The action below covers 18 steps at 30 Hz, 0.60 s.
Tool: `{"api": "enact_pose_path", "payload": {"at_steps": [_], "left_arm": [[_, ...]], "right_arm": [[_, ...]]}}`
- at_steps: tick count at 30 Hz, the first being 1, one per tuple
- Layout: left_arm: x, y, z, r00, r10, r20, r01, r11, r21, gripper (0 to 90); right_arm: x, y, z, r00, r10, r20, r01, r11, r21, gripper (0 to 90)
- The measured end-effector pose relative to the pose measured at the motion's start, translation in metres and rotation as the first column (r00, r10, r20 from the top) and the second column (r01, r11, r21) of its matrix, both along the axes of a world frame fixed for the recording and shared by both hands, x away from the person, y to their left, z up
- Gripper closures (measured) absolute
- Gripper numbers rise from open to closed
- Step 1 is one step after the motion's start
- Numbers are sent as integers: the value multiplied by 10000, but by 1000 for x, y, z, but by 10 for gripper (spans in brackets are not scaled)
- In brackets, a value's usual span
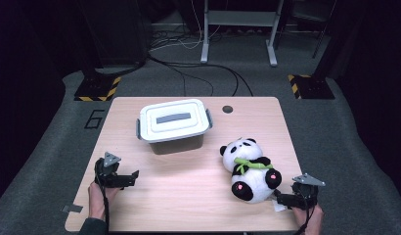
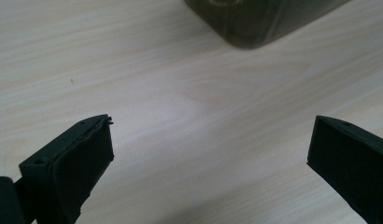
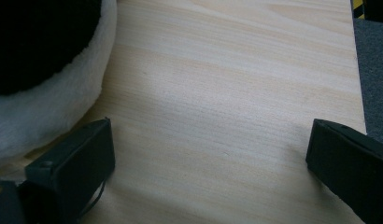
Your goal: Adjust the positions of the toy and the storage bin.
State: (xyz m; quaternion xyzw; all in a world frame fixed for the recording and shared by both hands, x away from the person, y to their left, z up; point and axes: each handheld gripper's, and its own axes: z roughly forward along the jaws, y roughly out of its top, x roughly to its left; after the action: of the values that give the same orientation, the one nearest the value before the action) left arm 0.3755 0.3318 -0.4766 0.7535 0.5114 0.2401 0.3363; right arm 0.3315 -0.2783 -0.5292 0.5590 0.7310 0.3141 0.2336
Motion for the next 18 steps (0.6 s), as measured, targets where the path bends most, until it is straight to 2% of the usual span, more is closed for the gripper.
{"api": "enact_pose_path", "payload": {"at_steps": [2,3,4,7,8,9,18], "left_arm": [[6,-1,15,9999,-130,112,130,9999,7,0],[6,-1,15,9999,-130,112,130,9999,7,0],[11,-2,24,9994,-144,317,147,9999,-66,0],[21,-4,38,9987,-216,457,221,9997,-89,0],[21,-4,38,9987,-216,457,221,9997,-89,0],[27,-6,45,9984,-290,492,297,9995,-125,0],[52,-12,62,9976,-368,581,397,9980,-496,0]], "right_arm": [[0,0,0,10000,16,0,-16,10000,-1,5],[0,0,0,10000,16,0,-16,10000,-1,5],[0,0,0,10000,15,0,-15,10000,1,6],[0,0,0,10000,14,0,-14,10000,-8,6],[0,0,0,10000,14,0,-14,10000,-8,6],[0,0,0,10000,11,2,-11,10000,-9,6],[0,0,0,10000,3,9,-3,10000,-12,9]]}}
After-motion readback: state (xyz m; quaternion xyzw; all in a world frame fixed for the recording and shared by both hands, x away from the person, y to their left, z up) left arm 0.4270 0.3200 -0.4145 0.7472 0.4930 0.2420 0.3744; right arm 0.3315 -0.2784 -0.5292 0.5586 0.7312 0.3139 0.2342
